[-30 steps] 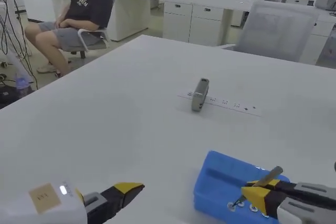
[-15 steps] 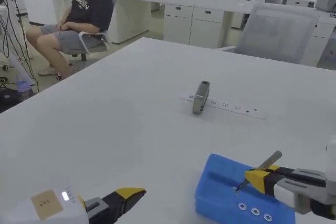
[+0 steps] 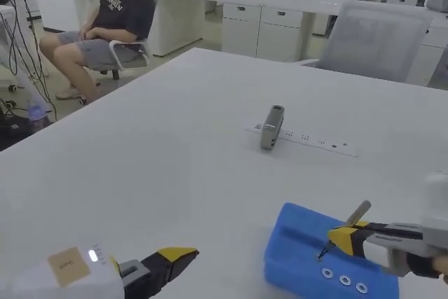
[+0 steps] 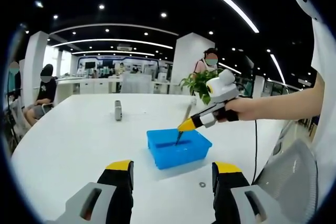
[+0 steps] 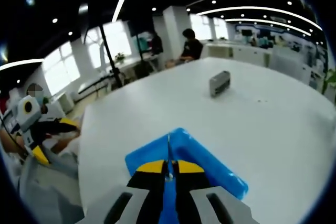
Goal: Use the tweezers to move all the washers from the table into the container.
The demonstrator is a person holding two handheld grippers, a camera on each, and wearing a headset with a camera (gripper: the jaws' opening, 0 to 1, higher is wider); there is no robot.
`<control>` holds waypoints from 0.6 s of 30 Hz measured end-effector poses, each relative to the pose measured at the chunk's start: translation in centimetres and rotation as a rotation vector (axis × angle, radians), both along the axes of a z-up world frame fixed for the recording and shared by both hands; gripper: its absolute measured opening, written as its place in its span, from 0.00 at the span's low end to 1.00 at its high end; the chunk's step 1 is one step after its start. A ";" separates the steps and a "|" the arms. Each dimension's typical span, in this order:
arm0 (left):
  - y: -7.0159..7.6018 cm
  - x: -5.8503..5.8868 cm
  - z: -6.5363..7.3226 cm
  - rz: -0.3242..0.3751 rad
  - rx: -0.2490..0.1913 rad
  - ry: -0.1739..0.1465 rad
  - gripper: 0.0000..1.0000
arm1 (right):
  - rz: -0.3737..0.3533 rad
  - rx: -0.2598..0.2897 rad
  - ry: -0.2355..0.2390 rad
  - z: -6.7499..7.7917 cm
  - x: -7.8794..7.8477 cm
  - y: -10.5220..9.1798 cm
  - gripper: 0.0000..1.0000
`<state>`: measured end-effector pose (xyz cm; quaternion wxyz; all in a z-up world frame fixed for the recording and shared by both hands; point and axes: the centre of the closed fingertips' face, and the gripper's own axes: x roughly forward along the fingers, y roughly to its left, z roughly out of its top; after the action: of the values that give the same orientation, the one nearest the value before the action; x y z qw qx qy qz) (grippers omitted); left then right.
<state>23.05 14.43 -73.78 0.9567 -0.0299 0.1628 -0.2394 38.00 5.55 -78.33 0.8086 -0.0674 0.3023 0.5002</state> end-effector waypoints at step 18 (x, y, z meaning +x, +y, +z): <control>0.0 0.0 -0.1 -0.001 0.002 0.006 0.60 | 0.040 -0.067 0.010 -2.8 1.3 0.8 0.03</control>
<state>23.05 14.42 -73.91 0.9562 -0.0297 0.1658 -0.2396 39.27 6.30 -81.11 0.7941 -0.0980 0.3217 0.5063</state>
